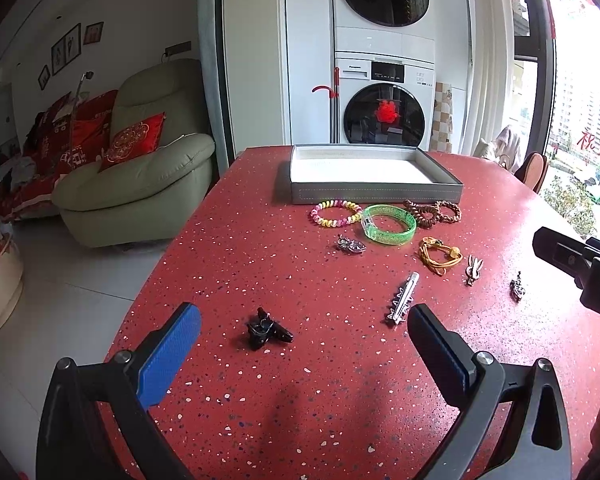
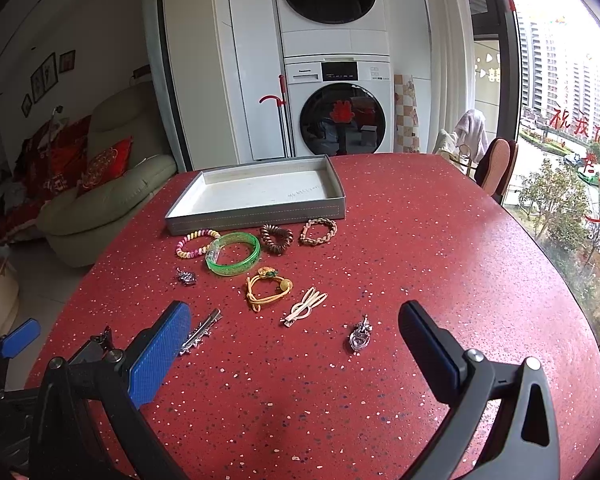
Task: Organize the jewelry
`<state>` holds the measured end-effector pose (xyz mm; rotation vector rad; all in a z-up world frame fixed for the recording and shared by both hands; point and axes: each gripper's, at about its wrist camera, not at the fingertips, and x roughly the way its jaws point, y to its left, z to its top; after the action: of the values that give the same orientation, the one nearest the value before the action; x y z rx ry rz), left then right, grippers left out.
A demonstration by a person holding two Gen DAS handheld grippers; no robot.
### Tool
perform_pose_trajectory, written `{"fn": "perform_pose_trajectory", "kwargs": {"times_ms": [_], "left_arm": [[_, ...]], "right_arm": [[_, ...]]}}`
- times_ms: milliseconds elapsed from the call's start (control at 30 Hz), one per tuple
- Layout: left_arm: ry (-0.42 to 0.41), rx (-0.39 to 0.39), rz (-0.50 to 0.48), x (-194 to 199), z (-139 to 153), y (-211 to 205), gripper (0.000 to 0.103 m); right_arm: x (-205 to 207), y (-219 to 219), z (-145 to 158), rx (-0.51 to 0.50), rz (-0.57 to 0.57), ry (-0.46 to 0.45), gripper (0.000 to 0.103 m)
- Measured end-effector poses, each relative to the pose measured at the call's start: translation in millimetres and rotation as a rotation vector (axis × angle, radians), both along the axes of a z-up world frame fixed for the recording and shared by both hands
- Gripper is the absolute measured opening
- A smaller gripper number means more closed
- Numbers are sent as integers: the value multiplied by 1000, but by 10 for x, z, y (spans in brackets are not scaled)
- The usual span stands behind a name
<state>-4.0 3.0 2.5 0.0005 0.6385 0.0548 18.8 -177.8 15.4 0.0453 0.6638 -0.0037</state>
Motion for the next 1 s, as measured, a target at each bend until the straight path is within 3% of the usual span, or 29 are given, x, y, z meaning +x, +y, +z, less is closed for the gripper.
{"fn": "perform_pose_trajectory", "kwargs": {"times_ms": [1000], "left_arm": [[14, 4, -8, 24, -30, -46, 103]], "right_arm": [[5, -5, -31, 3, -3, 5, 103]]}}
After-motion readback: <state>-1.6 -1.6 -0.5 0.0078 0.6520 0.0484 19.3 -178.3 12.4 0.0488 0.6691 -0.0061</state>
